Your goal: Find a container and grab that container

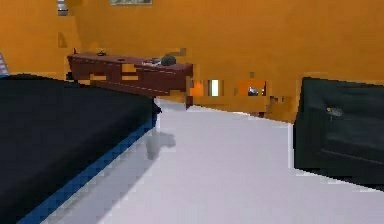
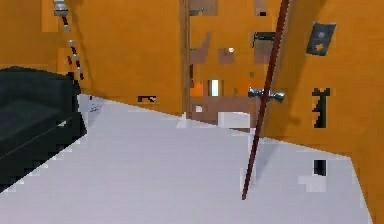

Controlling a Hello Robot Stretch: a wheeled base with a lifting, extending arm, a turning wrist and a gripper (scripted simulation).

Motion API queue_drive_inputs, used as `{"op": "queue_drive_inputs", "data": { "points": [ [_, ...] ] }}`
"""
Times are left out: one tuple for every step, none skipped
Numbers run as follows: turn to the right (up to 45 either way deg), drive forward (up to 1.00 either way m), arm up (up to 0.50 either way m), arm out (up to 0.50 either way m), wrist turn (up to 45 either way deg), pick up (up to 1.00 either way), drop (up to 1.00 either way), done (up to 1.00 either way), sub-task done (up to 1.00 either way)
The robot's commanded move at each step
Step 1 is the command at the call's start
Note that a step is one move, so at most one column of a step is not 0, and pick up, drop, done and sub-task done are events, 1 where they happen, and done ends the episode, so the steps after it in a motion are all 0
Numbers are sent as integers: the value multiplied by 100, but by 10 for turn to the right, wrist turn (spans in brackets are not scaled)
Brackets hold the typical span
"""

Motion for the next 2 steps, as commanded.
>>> {"op": "queue_drive_inputs", "data": {
  "points": [
    [0,100,0,0,0,0,0,0,0],
    [0,75,0,0,0,0,0,0,0]
  ]
}}
